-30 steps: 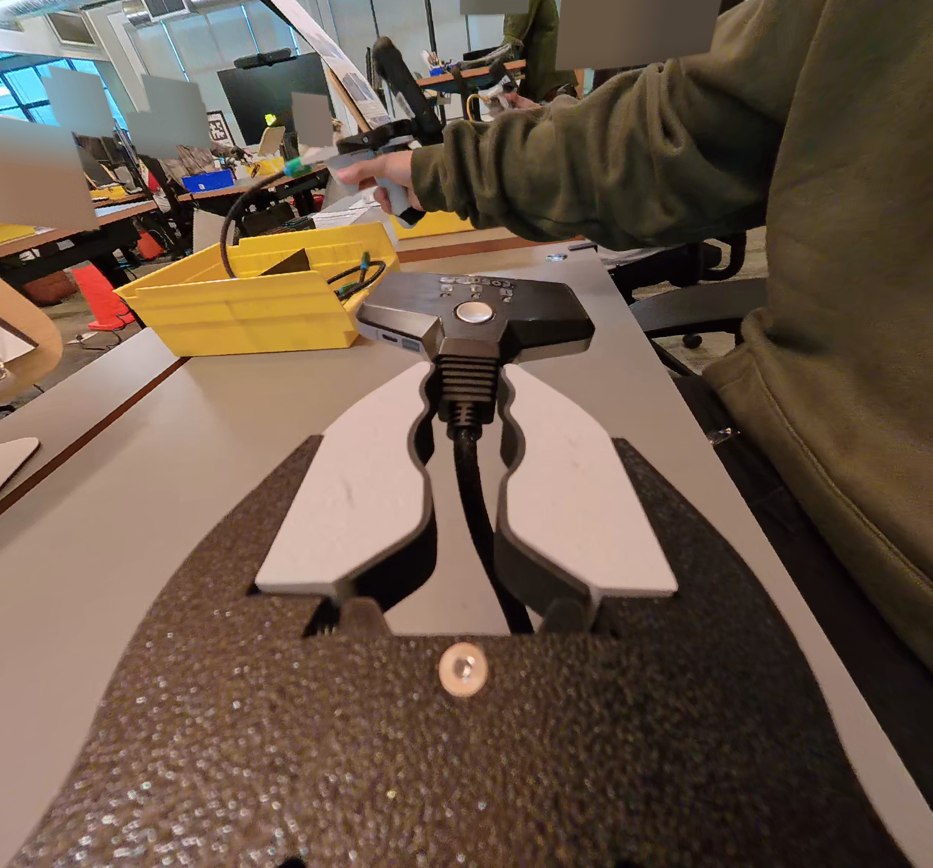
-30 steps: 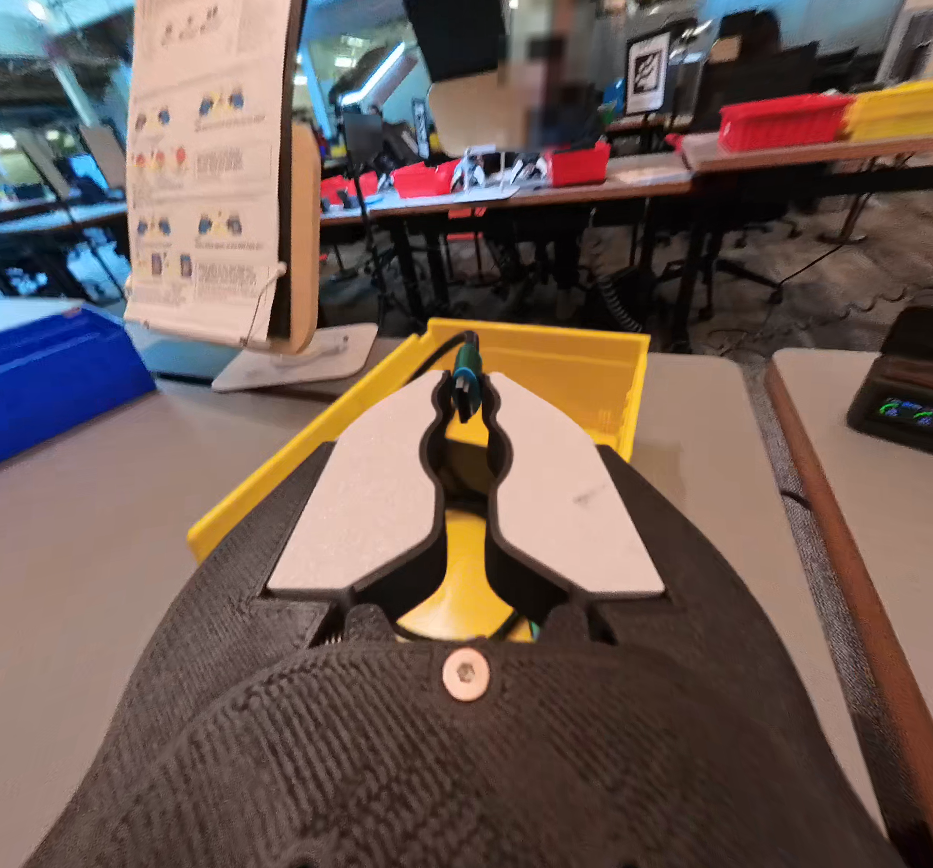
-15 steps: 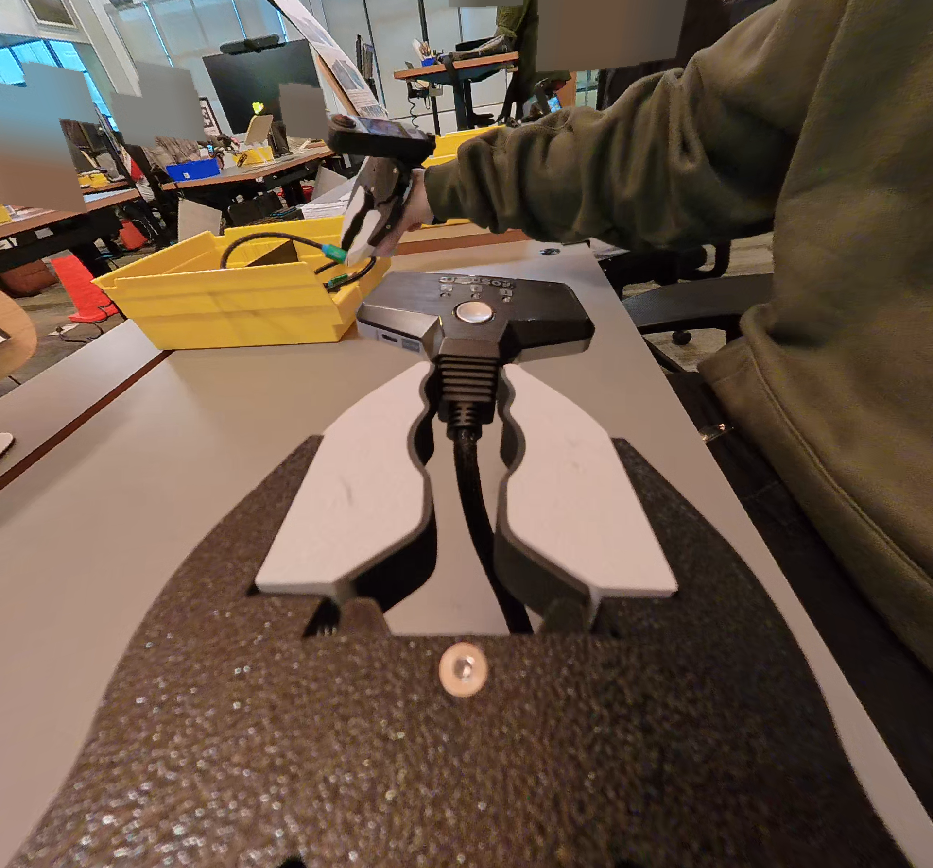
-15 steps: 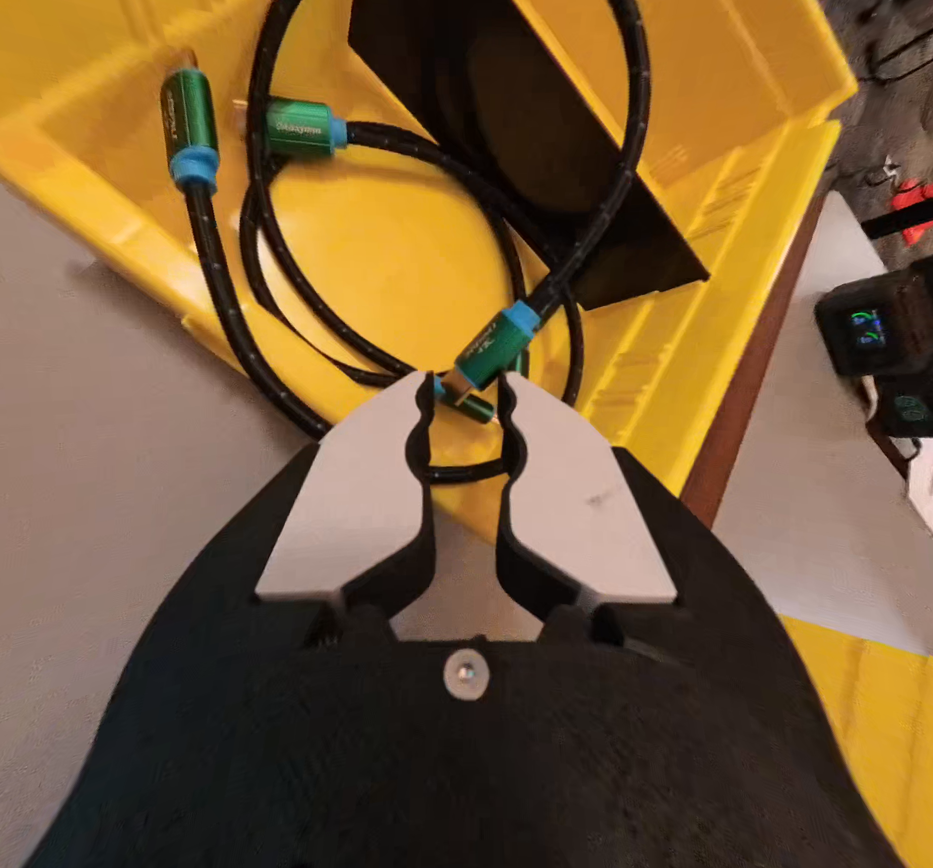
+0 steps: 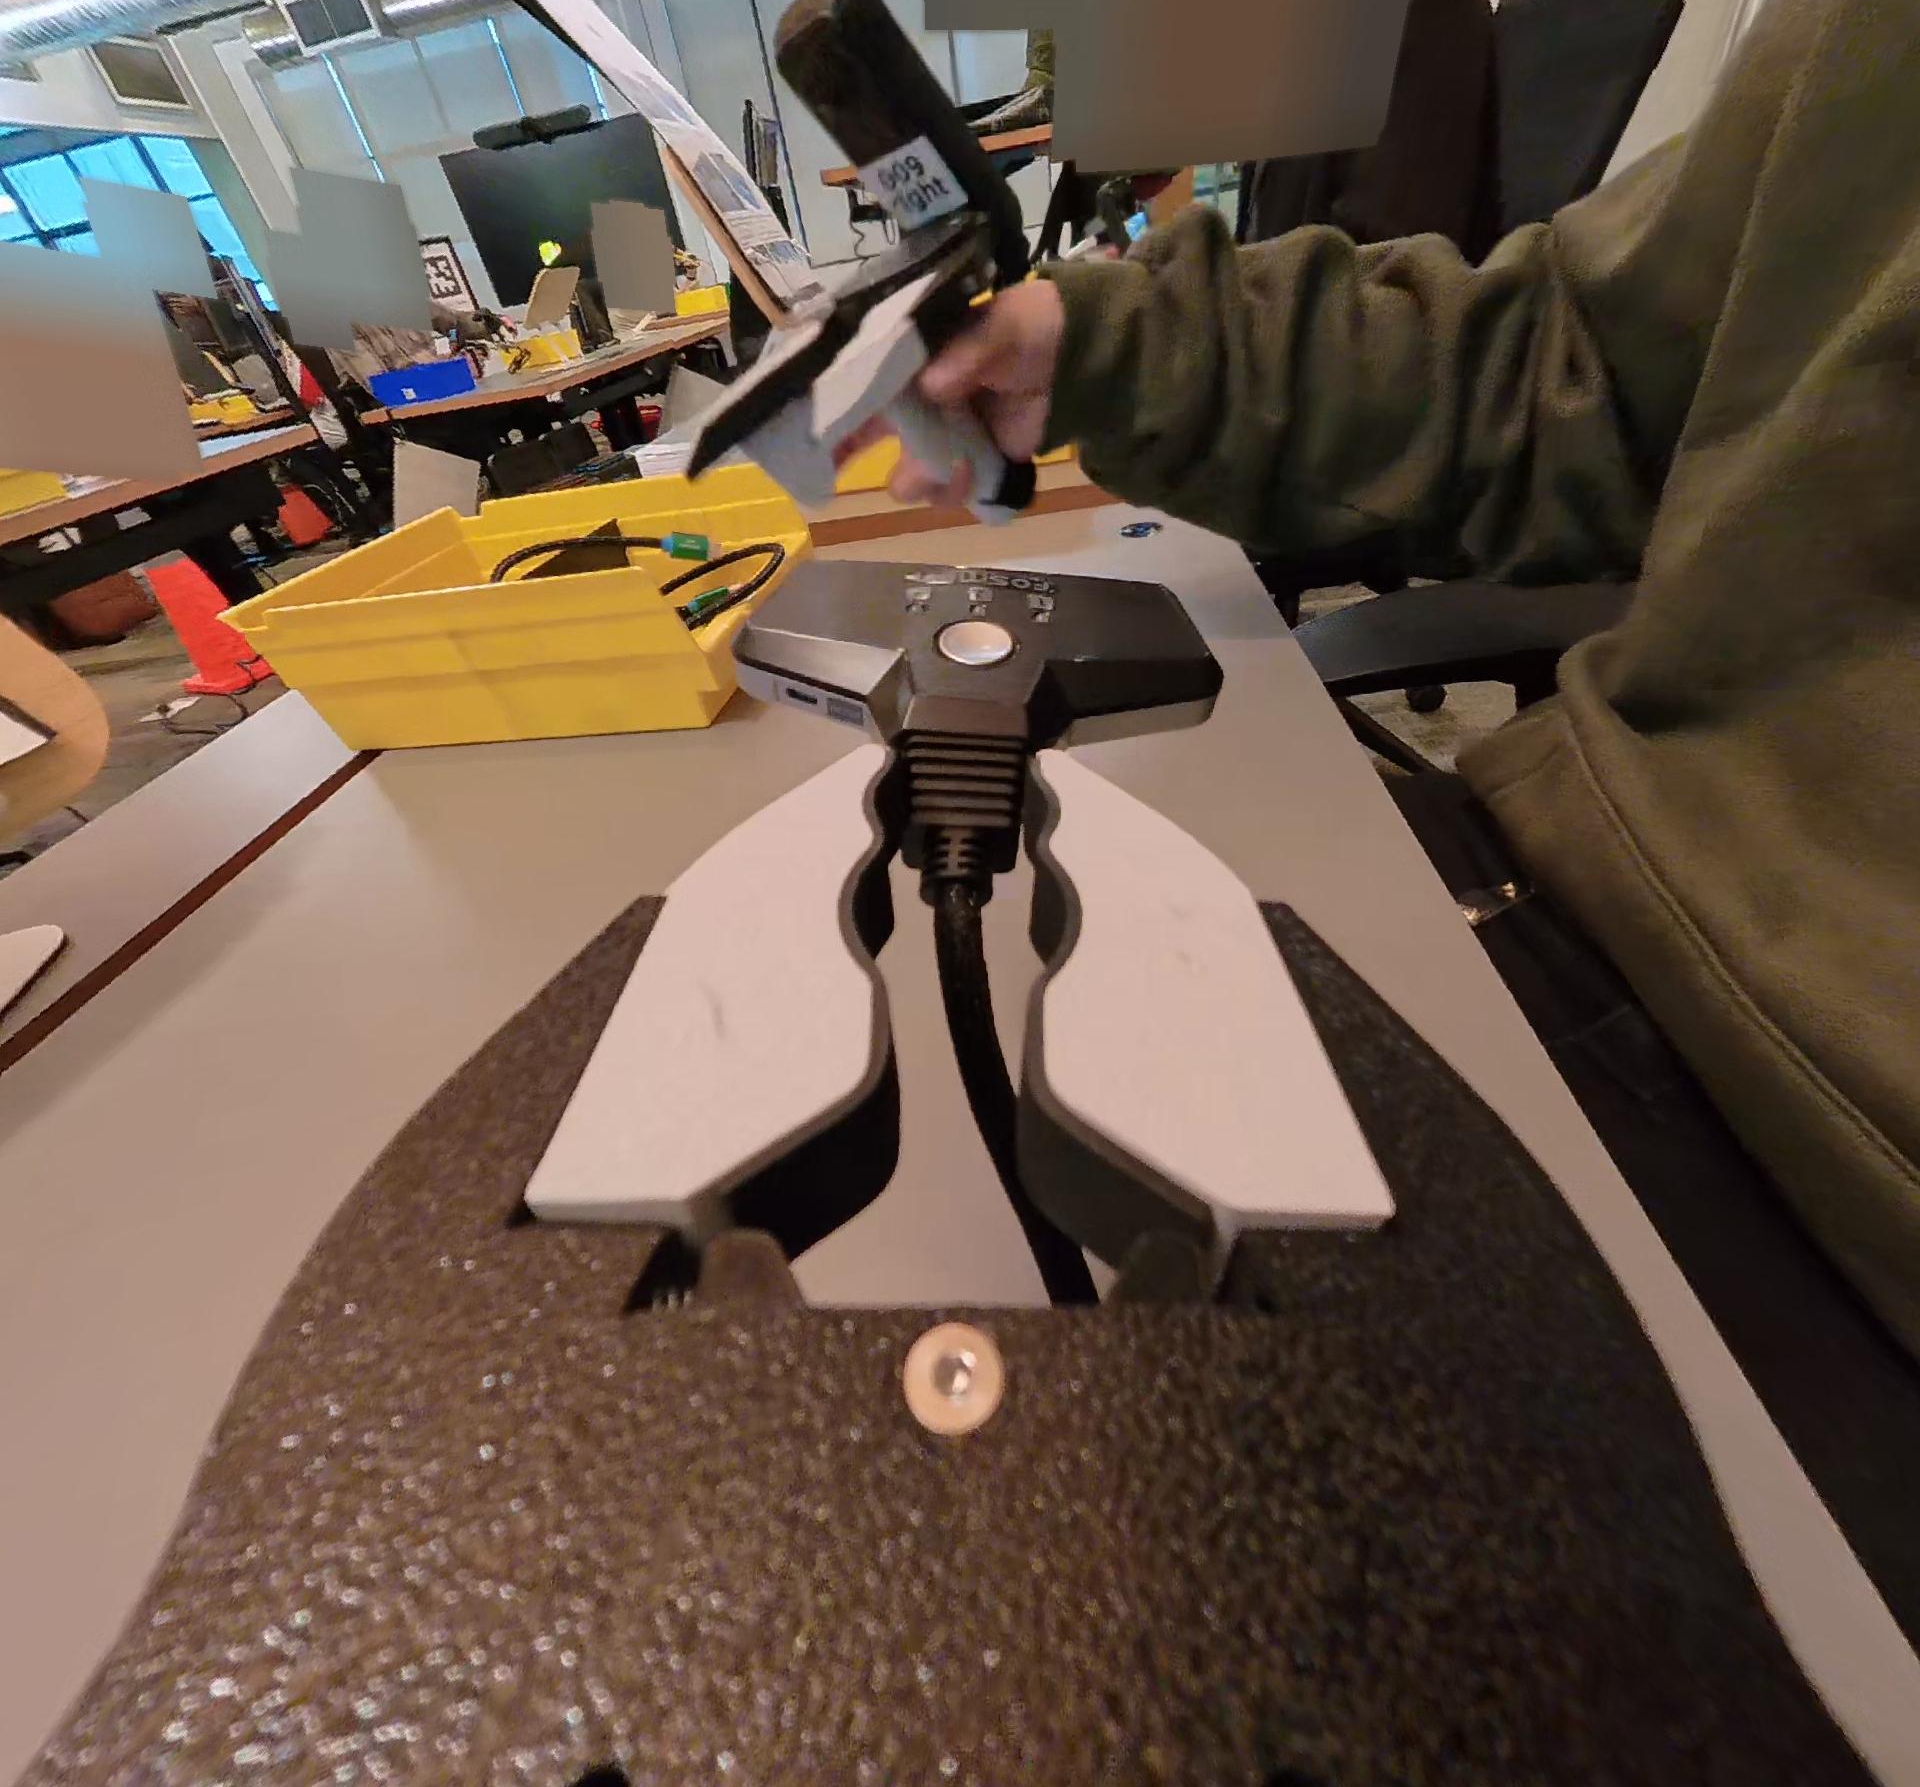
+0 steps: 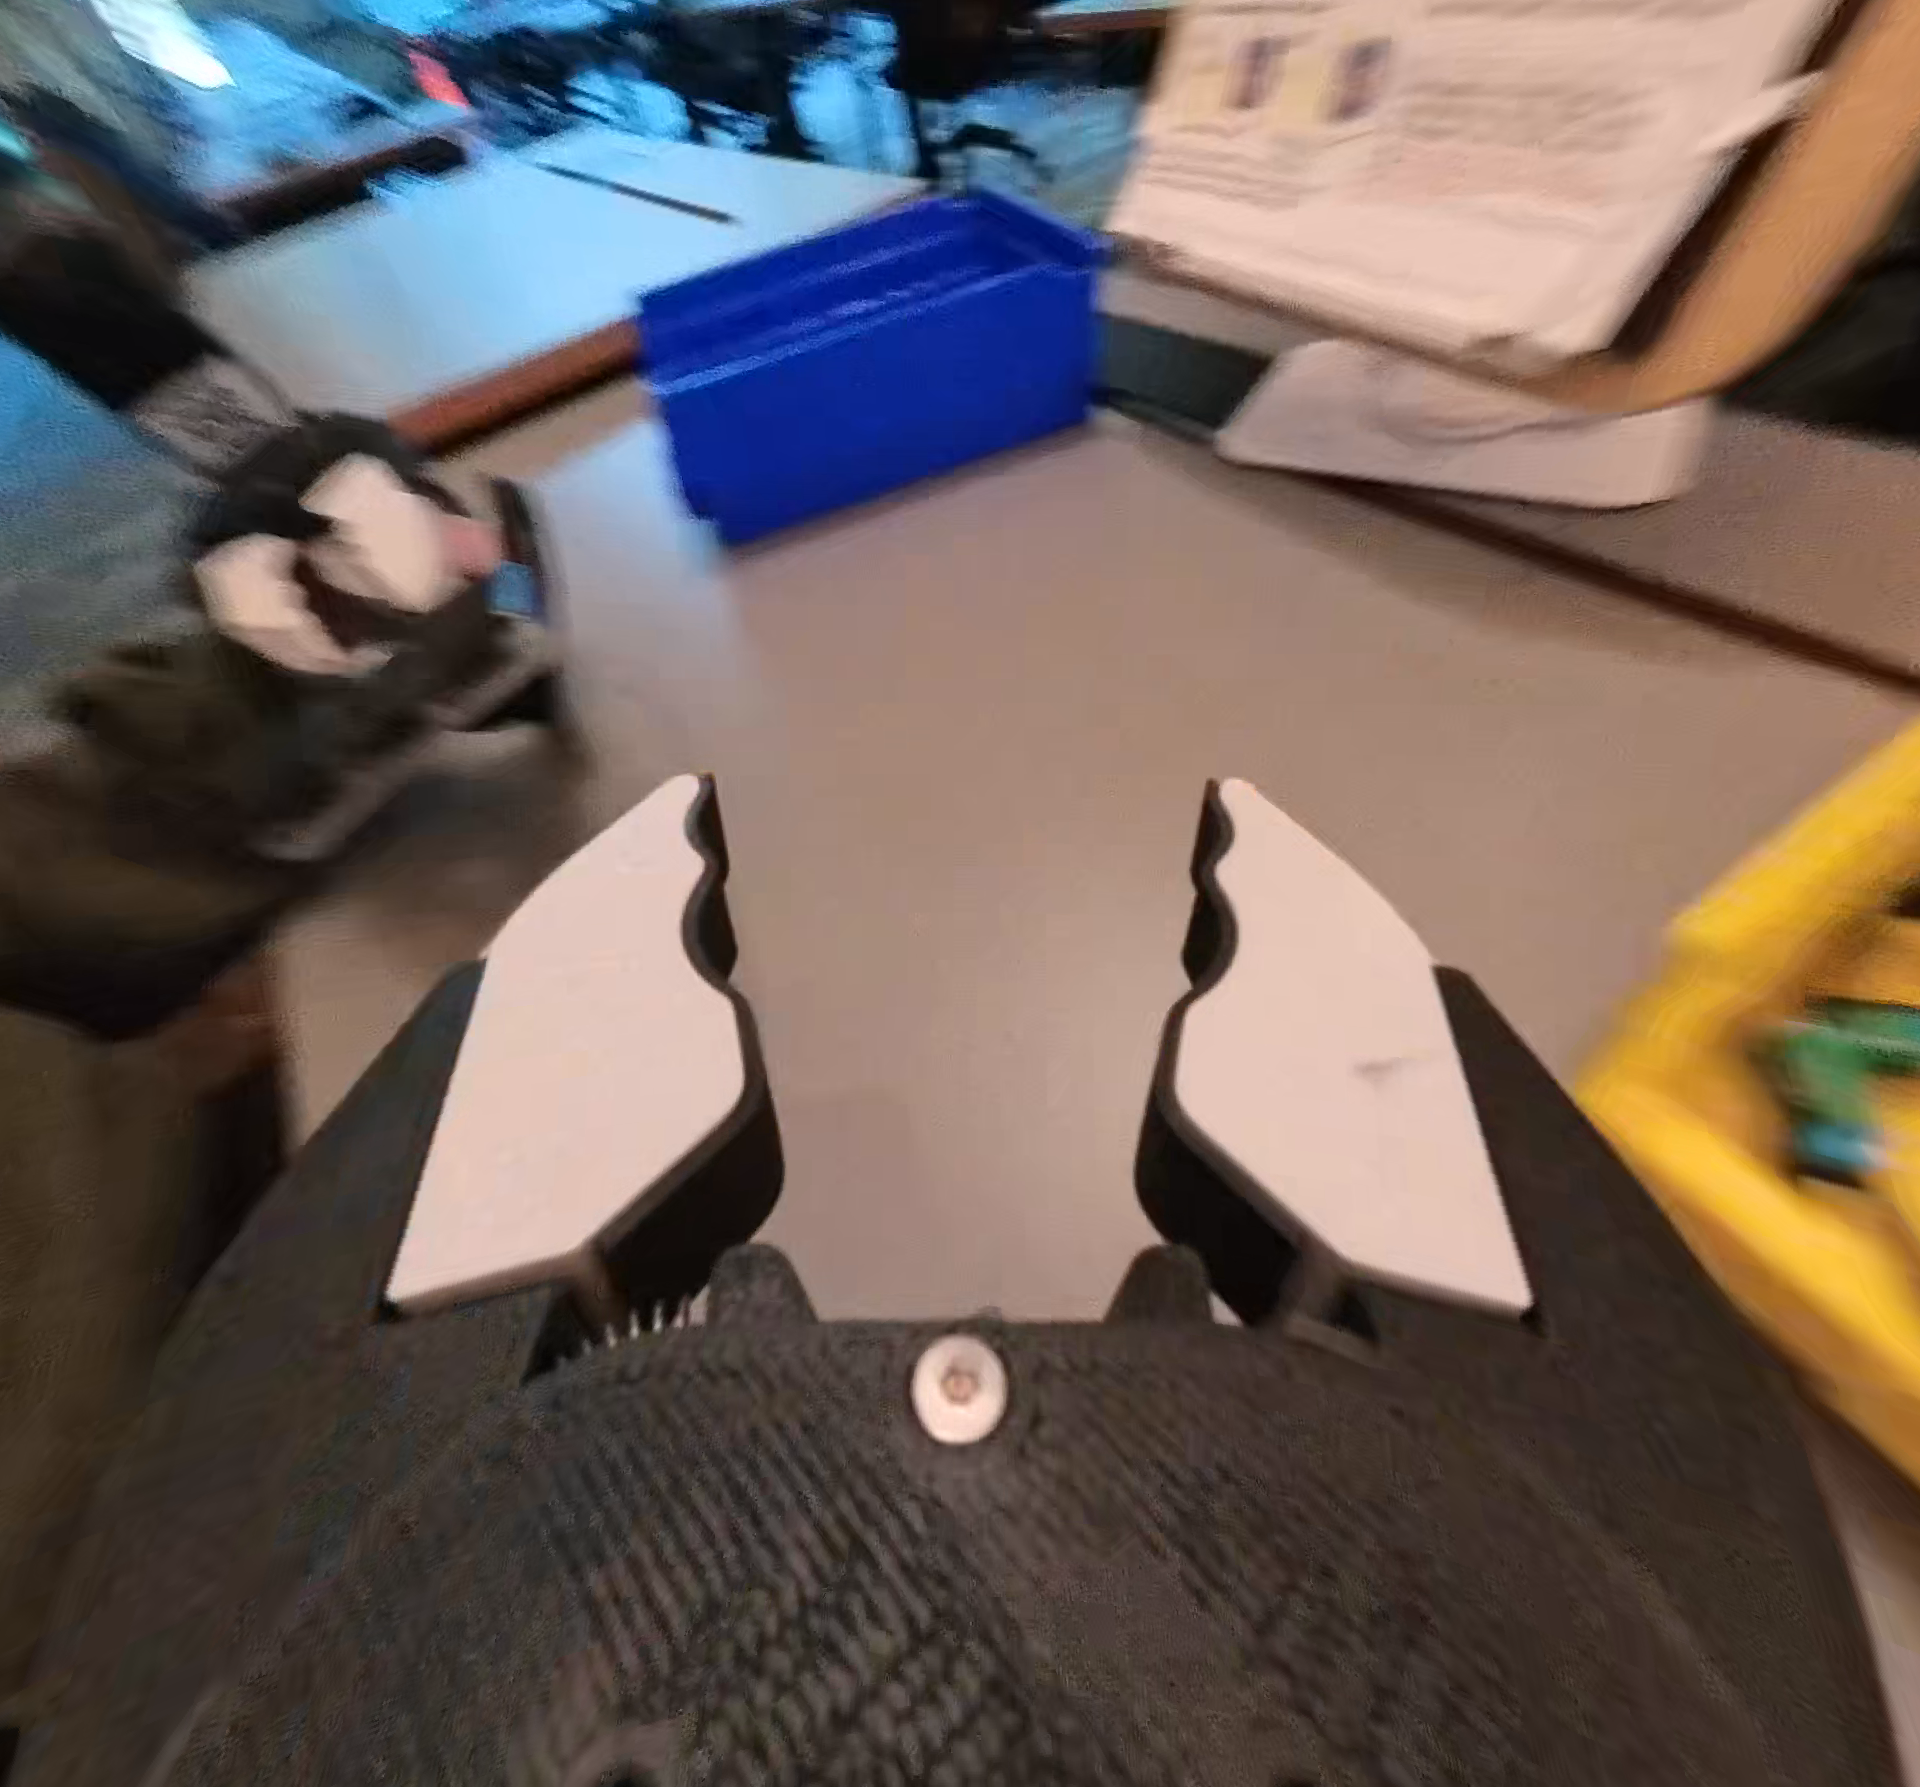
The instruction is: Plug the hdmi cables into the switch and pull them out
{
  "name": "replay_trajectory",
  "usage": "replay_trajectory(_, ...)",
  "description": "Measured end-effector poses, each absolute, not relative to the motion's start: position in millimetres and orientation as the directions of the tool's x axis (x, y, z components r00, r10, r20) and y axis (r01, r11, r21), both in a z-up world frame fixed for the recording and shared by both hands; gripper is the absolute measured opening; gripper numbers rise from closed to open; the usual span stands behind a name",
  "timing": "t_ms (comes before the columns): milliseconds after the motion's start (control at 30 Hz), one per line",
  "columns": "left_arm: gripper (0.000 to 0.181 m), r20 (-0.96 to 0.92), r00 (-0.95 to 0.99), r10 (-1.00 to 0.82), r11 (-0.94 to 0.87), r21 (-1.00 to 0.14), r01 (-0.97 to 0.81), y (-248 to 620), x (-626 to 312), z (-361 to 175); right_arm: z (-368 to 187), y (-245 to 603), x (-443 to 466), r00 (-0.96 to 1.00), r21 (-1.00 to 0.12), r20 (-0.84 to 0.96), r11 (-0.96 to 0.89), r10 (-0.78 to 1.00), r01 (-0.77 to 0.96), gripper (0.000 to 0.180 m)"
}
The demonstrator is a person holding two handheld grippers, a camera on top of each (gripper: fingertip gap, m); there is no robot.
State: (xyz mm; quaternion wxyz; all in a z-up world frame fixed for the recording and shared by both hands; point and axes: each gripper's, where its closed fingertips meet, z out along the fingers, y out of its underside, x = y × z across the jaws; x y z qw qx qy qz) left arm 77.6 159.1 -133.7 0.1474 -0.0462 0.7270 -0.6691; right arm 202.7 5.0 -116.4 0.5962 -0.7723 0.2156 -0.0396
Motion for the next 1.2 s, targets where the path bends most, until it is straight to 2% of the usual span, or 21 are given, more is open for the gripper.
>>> replay_trajectory(67,0.021,-0.172,-0.952,-0.254,0.108,-0.983,0.149,155.1,74.5,-131.6,-123.2,55.2,144.0,0.87,-0.853,-0.466,-0.178,-0.161,-0.49,0.076)
replay_trajectory(133,0.021,-0.211,-0.942,-0.261,0.122,-0.975,0.184,152.7,72.7,-127.1,-125.1,83.8,108.2,0.772,-0.755,-0.636,-0.189,-0.028,-0.628,0.078)
replay_trajectory(267,0.021,-0.287,-0.919,-0.27,0.189,-0.952,0.241,151.3,69.2,-121.4,-116.1,108.1,80.5,0.639,-0.645,-0.763,-0.199,0.101,-0.738,0.067)
replay_trajectory(300,0.021,-0.301,-0.914,-0.271,0.204,-0.946,0.252,150.6,68.4,-120.5,-114.1,110.5,76.5,0.622,-0.631,-0.774,-0.211,0.118,-0.746,0.059)
replay_trajectory(367,0.021,-0.331,-0.903,-0.275,0.23,-0.934,0.272,147.9,68.0,-119.1,-116.5,114.4,68.9,0.632,-0.639,-0.766,-0.259,0.121,-0.725,0.041)
replay_trajectory(400,0.021,-0.341,-0.901,-0.27,0.245,-0.929,0.278,145.7,67.2,-119.5,-118.5,117.4,66.2,0.642,-0.647,-0.757,-0.279,0.121,-0.71,0.04)
replay_trajectory(467,0.021,-0.367,-0.888,-0.278,0.289,-0.913,0.287,143.6,69.3,-122.8,-116.7,119.6,65.8,0.658,-0.667,-0.741,-0.267,0.134,-0.696,0.028)
replay_trajectory(600,0.021,-0.385,-0.87,-0.307,0.317,-0.904,0.288,141.7,73.4,-122.7,-116.8,118.9,68.6,0.716,-0.716,-0.689,-0.26,0.112,-0.648,0.025)
replay_trajectory(700,0.016,-0.309,-0.869,-0.388,0.208,-0.947,0.244,140.5,79.0,-106.2,-111.4,112.2,78.9,0.776,-0.77,-0.625,-0.238,0.09,-0.592,0.025)
replay_trajectory(767,0.03,-0.278,-0.834,-0.477,0.127,-0.96,0.248,148.1,85.9,-90.5,-102.3,102.9,93.9,0.793,-0.786,-0.606,-0.201,0.061,-0.585,0.025)
replay_trajectory(933,0.047,-0.305,-0.696,-0.651,0.076,-0.938,0.34,174.5,94.7,-60.7,-53.7,60.4,147.9,0.858,-0.855,-0.513,-0.065,-0.033,-0.514,0.023)
replay_trajectory(1200,0.047,-0.305,-0.613,-0.729,0.062,-0.921,0.384,192.4,99.3,-49.0,61.5,-37.0,265.1,0.896,-0.961,-0.273,0.063,-0.351,-0.268,0.022)
